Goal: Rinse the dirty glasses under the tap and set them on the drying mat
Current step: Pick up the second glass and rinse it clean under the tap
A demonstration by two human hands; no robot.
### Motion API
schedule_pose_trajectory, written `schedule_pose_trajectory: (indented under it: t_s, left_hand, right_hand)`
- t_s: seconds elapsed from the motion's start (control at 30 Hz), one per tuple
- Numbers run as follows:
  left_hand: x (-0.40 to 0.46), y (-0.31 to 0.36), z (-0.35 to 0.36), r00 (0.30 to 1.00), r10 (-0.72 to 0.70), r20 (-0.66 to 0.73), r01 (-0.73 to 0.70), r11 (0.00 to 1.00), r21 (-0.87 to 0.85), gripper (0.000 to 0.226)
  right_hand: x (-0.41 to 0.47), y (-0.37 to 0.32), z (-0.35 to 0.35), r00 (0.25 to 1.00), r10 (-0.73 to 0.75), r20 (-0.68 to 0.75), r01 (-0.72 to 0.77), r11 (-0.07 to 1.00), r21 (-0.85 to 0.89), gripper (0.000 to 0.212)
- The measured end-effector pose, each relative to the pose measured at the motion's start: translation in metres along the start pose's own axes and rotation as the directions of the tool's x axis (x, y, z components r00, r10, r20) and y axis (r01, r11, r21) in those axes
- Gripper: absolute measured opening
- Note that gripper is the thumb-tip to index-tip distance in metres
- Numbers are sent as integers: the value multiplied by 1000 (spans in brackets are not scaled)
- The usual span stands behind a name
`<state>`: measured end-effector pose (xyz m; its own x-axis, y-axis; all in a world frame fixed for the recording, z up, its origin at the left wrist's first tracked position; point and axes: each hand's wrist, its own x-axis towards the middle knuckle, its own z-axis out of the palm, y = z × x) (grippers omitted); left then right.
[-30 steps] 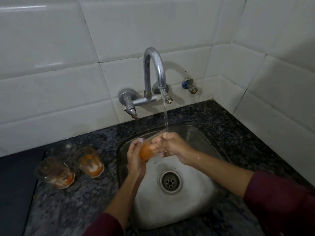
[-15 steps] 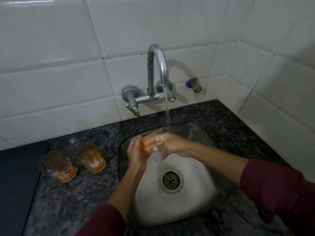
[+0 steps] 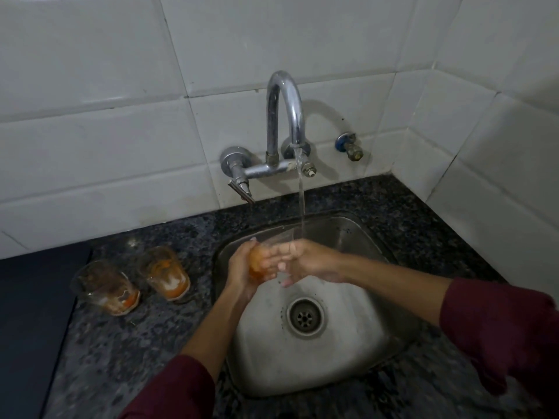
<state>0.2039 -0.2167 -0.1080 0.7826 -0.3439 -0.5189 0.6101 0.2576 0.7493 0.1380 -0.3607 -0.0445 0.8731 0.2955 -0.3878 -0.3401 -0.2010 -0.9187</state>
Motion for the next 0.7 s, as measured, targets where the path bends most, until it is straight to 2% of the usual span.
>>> schedule_pose_trajectory:
  t_s: [0.03, 0.07, 0.1, 0.13, 0.17, 0.2, 0.23, 0.27, 0.3, 0.33, 0.37, 0.4, 0.43, 0.47, 0.5, 0.53, 0.57, 0.6, 0.63, 0.67, 0.7]
  left_hand:
    - [0, 2, 0, 1000, -12, -10, 13, 1000, 25, 32]
    - [1, 4, 0, 999, -32, -1, 32, 999, 42, 29]
    - [0, 6, 0, 998, -55, 6, 55, 997, 57, 27]
    - [1, 7, 0, 996, -84, 9, 83, 994, 76, 27]
    - [0, 8, 0, 993, -116, 11, 115, 989, 91, 27]
    - [-1, 9, 0, 990, -140, 13, 138, 985, 100, 29]
    - [-3, 10, 0, 988, -152, 11, 150, 983, 102, 32]
    - [-4, 11, 0, 988, -152, 19, 150, 984, 96, 37]
    - [-3, 11, 1, 990, -139, 38, 136, 987, 85, 41]
    - [-3, 11, 2, 994, -100, 50, 96, 992, 81, 45]
    - [-3, 11, 3, 998, -44, 54, 40, 996, 77, 48]
    - [-4, 9, 5, 999, 12, 49, -15, 997, 75, 50]
    - [-4, 8, 6, 998, 52, 35, -54, 996, 70, 48]
    - [-6, 9, 7, 997, 74, 14, -75, 995, 72, 44]
    - [-7, 9, 7, 997, 75, 0, -75, 994, 80, 40]
    - [-8, 9, 6, 999, 52, -8, -51, 995, 85, 37]
    - [-8, 8, 5, 1000, 12, -9, -12, 997, 77, 36]
    - [-9, 8, 4, 999, -37, -15, 38, 998, 55, 37]
    - [-10, 7, 3, 995, -100, -24, 100, 995, 22, 38]
    - [-12, 6, 1, 986, -166, -20, 166, 986, -14, 40]
    - [-13, 5, 1, 973, -229, 1, 229, 972, -44, 41]
  right_hand:
    - [-1, 5, 0, 996, -94, -10, 87, 950, -302, 47]
    - [0, 14, -5, 982, -183, 54, 176, 759, -626, 49]
    - [3, 23, -13, 969, -214, 127, 220, 500, -837, 50]
    - [3, 27, -20, 971, -193, 139, 193, 303, -933, 52]
    - [2, 29, -27, 977, -181, 114, 157, 241, -958, 54]
    - [1, 29, -29, 976, -188, 105, 149, 236, -960, 55]
    - [2, 30, -28, 971, -213, 109, 170, 298, -939, 52]
    - [3, 27, -25, 969, -228, 100, 193, 435, -879, 47]
    - [4, 24, -21, 969, -240, 52, 196, 632, -750, 43]
    - [2, 16, -15, 977, -214, -24, 172, 842, -511, 38]
    - [0, 10, -10, 983, -167, -69, 154, 973, -172, 33]
    - [0, 8, -9, 992, -98, -74, 108, 983, 150, 30]
    - [4, 9, -8, 995, -76, -68, 92, 958, 270, 29]
    - [2, 9, -3, 992, -106, -63, 117, 972, 202, 31]
    - [-3, 11, -1, 980, -182, -78, 180, 983, -35, 36]
    - [-7, 14, 0, 962, -269, -48, 243, 924, -296, 41]
    - [-8, 18, -3, 941, -338, 22, 275, 726, -630, 43]
    - [-8, 23, -9, 927, -362, 97, 279, 496, -822, 43]
    - [-8, 27, -13, 930, -348, 114, 250, 373, -894, 41]
    - [-9, 29, -16, 935, -344, 92, 219, 351, -910, 40]
    - [-10, 28, -15, 930, -366, 41, 206, 424, -882, 39]
